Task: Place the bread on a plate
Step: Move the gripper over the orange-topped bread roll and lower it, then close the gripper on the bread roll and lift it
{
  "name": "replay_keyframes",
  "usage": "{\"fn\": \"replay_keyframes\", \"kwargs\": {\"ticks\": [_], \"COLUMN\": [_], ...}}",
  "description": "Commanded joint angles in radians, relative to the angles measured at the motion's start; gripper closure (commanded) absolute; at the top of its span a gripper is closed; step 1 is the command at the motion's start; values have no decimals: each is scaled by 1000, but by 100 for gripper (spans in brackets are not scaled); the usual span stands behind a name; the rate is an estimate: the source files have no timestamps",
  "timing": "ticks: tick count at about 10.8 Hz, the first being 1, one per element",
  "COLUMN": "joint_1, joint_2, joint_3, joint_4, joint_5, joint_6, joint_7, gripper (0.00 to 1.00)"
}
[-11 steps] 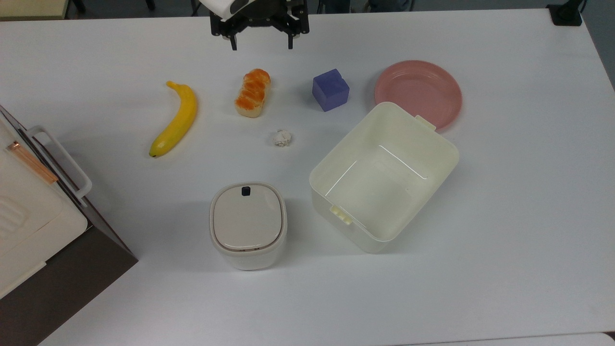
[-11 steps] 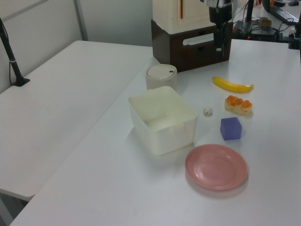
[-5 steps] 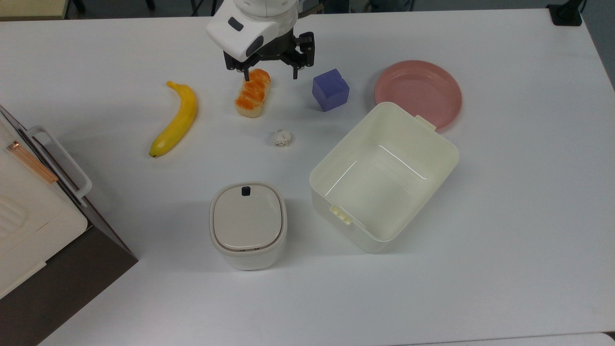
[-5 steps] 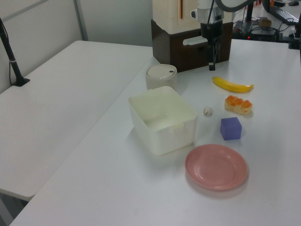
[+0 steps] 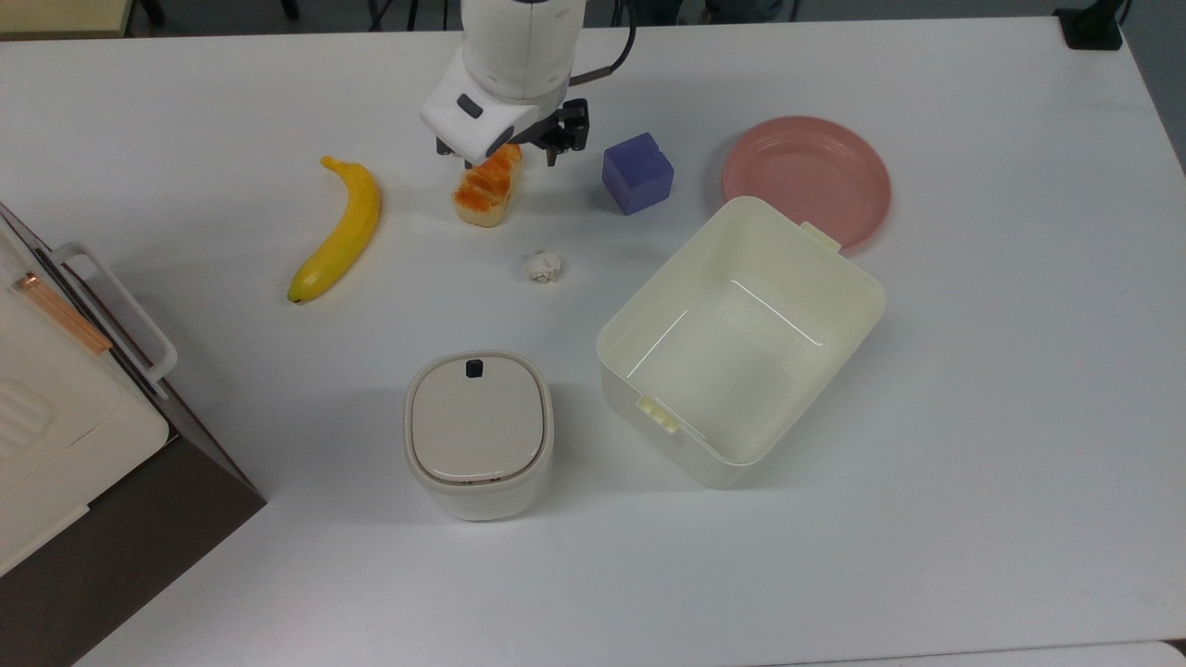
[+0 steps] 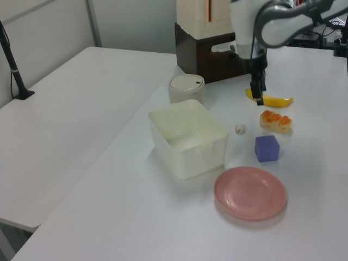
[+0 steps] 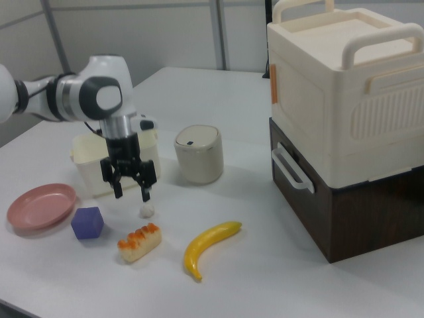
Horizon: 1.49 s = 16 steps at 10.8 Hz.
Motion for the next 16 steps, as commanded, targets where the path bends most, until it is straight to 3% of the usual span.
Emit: {"fn": "replay_keyframes", "kwargs": {"ticks": [1,5,8,9,10,11,14,16], "joint_1": [-10,-41,-39,-39,-41,-41,-39,-4], "joint_2": [-96,-97,-91,-93,-99,-114,-131,-133], "joint_3": [-31,-31,-31,-31,-31,-31,-32,-4], "joint_4": [-179,-357,-395,-392,-386,-369,-232,-137], "joint_5": [-15,-18,-24,-24,-24,-23,-6,25], "joint_6": [112,336,385,384,370,350,151,94], "joint_7": [92,162,162,160,145,124,80,109], "gripper": [9,8,11,25,48,62,67,65]}}
